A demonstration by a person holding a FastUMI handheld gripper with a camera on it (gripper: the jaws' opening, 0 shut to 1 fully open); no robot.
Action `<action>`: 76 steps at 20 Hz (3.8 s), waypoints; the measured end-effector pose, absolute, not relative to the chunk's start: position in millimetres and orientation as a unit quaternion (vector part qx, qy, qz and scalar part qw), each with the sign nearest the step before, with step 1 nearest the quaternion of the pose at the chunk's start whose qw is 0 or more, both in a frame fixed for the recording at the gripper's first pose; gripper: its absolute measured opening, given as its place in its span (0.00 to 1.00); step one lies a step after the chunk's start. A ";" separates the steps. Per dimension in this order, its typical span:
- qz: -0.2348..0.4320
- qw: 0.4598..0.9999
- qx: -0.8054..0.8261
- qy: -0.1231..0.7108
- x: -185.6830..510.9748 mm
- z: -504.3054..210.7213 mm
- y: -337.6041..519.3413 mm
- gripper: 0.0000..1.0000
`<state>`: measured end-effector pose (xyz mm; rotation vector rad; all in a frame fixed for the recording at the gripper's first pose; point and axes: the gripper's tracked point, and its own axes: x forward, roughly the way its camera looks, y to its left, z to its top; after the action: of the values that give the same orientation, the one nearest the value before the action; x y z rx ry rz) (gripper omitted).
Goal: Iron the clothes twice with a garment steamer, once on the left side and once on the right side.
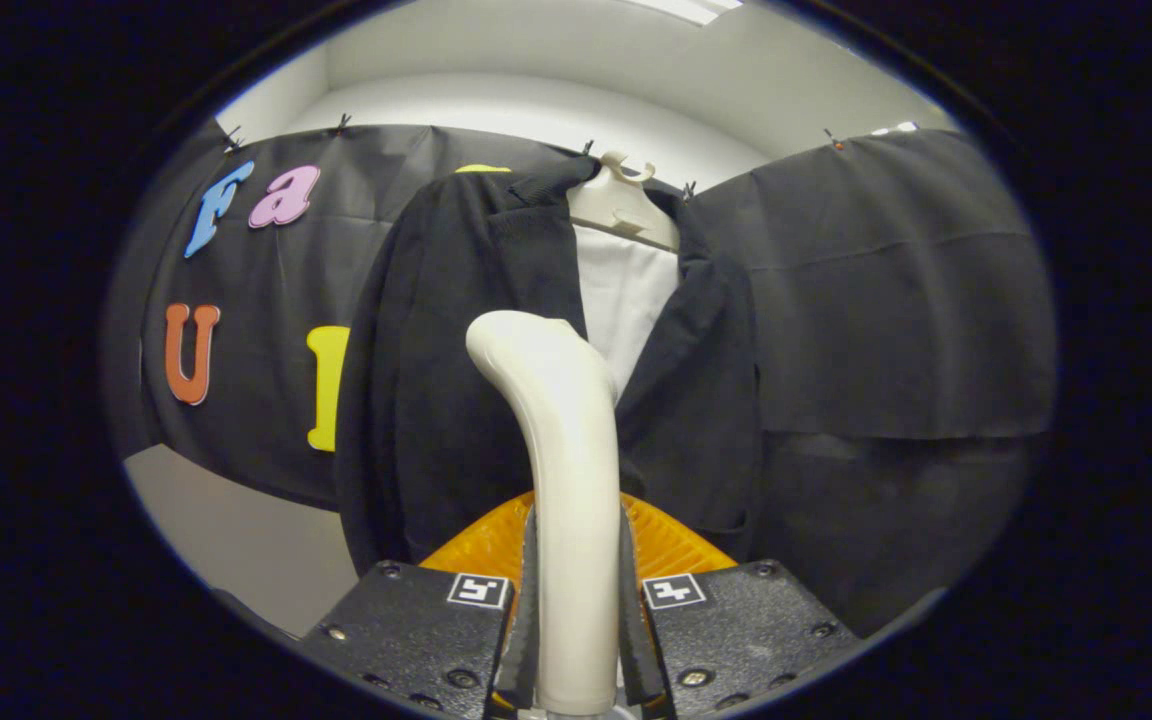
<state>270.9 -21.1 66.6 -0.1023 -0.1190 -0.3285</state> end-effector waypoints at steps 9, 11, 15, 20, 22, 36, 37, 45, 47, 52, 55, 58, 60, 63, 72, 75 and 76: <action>-0.162 0.985 -0.066 -0.014 270.4 7.8 -22.8 0.36; -0.161 0.985 -0.067 -0.003 270.7 -4.4 -24.4 0.36; -0.162 0.984 -0.075 0.022 276.4 -30.0 -23.9 0.36; -0.168 0.981 -0.086 0.045 275.8 -52.5 -27.5 0.36; -0.171 0.979 -0.096 0.050 276.4 -54.6 -29.1 0.36; -0.194 0.967 -0.123 0.109 287.1 -105.2 -37.9 0.36; -0.196 0.966 -0.124 0.115 287.4 -110.6 -39.0 0.36; -0.212 0.955 -0.134 0.160 284.1 -171.2 -40.9 0.36; -0.216 0.951 -0.133 0.175 283.7 -187.5 -41.5 0.36; -0.226 0.943 -0.134 0.205 281.4 -218.8 -40.9 0.36; -0.226 0.939 -0.123 0.228 280.0 -236.7 -40.1 0.36; -0.231 0.939 -0.106 0.232 275.7 -236.6 -35.8 0.36; -0.234 0.942 -0.092 0.222 269.0 -224.5 -31.7 0.36; -0.239 0.950 -0.073 0.188 249.9 -188.5 -28.7 0.36; -0.311 0.950 -0.031 0.021 193.6 21.1 -97.1 0.36; -0.315 0.948 -0.023 -0.032 201.9 86.9 -127.1 0.36; -0.313 0.948 -0.020 -0.050 205.6 109.9 -136.6 0.36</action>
<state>205.6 -136.6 109.9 -0.0406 -0.1009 -0.6378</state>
